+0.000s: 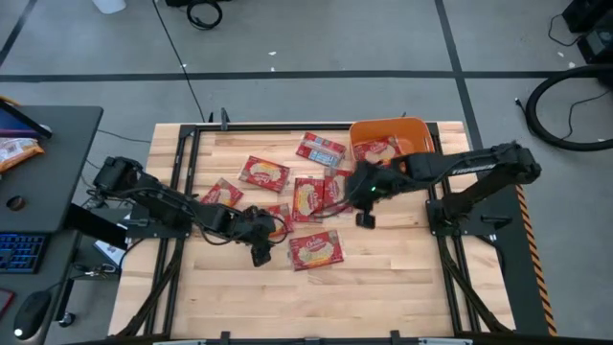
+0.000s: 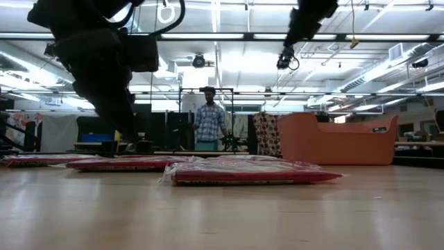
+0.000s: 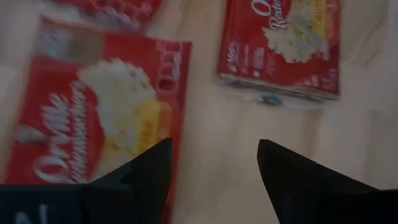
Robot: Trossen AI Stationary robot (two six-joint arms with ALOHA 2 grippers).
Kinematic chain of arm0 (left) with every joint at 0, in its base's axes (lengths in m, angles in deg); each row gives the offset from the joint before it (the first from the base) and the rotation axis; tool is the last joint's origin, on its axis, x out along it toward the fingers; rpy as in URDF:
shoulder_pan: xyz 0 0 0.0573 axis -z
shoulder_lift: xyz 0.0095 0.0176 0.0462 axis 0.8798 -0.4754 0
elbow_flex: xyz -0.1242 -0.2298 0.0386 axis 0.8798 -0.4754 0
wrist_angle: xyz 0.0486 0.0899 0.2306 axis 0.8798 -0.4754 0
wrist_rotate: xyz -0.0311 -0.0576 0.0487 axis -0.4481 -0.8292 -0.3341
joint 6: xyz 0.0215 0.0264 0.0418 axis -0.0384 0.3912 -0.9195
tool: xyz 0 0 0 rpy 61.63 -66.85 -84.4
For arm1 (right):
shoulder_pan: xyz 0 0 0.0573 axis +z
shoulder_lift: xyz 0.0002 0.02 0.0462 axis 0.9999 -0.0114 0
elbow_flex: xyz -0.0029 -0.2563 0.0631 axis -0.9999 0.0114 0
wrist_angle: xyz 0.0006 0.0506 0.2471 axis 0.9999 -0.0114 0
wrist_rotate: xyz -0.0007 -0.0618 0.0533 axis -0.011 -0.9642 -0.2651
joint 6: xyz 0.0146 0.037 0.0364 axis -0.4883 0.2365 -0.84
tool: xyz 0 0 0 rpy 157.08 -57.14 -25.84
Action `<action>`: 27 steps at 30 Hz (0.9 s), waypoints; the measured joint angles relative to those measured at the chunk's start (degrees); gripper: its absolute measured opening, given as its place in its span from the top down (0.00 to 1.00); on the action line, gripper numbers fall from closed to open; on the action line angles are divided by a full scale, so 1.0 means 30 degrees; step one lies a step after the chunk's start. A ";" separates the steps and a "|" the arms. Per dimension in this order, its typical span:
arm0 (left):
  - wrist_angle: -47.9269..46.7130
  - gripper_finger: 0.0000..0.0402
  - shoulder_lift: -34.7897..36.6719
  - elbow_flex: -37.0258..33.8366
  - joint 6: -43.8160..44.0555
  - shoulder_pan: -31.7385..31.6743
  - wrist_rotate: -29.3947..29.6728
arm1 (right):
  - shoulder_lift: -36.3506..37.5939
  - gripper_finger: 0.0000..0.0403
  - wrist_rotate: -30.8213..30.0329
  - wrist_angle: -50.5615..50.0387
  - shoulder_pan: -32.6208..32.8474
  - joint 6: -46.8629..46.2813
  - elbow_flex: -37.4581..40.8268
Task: Sort popcorn bags into baskets
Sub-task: Put the red popcorn bag into the orange bin
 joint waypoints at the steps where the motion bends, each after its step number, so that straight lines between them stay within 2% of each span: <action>1: 0.0047 0.42 0.0020 0.0012 0.0485 0.0000 -0.0445 | -0.0408 0.78 0.0449 0.0632 0.0157 -0.0217 0.0000; 7: -0.0051 0.48 0.0906 0.0029 0.3099 0.0090 -0.3207 | -0.3289 0.77 0.3351 0.3340 0.0580 -0.0557 0.0000; 12: -0.0202 0.53 0.2283 0.0022 0.3942 0.0700 -0.3262 | -0.5476 0.73 0.5376 0.4383 0.0580 -0.0640 0.0000; 22: -0.0074 0.57 0.5324 0.0029 0.4494 0.1438 -0.2353 | -0.8453 0.51 0.6299 0.6187 0.0261 0.0165 0.0000; 27: 0.0777 0.57 0.6947 0.0022 0.4791 0.1744 -0.2382 | -0.9638 0.47 0.6194 0.6719 0.0021 0.1416 0.0000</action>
